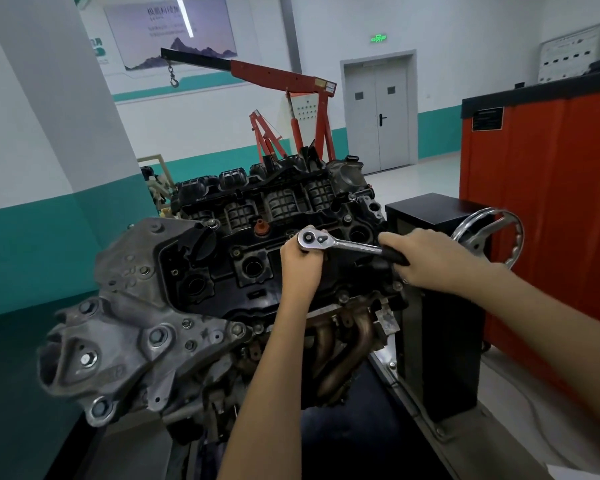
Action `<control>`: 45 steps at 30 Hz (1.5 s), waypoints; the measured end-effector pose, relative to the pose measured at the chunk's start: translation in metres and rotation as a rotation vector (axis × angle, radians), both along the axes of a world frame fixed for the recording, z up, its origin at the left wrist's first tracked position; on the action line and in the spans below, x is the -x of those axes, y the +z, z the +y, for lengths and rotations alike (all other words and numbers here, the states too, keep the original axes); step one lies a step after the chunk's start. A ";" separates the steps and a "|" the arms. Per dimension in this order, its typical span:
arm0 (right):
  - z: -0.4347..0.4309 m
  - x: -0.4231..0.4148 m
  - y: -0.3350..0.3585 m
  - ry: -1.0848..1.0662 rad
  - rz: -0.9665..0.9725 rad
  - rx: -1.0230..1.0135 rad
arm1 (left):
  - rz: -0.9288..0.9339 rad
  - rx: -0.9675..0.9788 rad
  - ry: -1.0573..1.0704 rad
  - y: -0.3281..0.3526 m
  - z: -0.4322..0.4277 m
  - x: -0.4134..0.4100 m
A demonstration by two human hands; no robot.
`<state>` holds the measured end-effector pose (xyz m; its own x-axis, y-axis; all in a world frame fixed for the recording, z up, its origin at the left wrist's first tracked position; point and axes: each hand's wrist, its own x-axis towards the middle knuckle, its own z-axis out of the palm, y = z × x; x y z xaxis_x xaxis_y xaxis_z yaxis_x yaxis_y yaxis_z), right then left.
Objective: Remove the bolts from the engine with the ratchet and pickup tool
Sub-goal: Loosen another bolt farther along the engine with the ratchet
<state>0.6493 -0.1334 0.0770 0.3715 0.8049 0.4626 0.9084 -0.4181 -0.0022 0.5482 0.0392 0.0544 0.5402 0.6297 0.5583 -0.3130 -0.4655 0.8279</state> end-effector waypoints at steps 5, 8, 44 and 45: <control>0.012 0.064 -0.075 0.033 0.602 -0.348 | -0.052 0.054 -0.005 -0.005 -0.009 -0.003; 0.050 0.114 -0.098 0.086 0.874 -0.593 | -0.051 0.123 0.010 -0.002 -0.008 -0.008; 0.001 0.000 -0.011 -0.059 0.081 -0.016 | 0.005 -0.051 -0.017 -0.003 0.005 -0.006; 0.002 0.008 -0.023 -0.061 0.155 -0.056 | -0.007 -0.049 -0.023 -0.004 0.004 -0.005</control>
<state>0.6417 -0.1311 0.0537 0.4893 0.7535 0.4392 0.8684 -0.4676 -0.1653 0.5531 0.0428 0.0506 0.5503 0.5888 0.5919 -0.3296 -0.4982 0.8020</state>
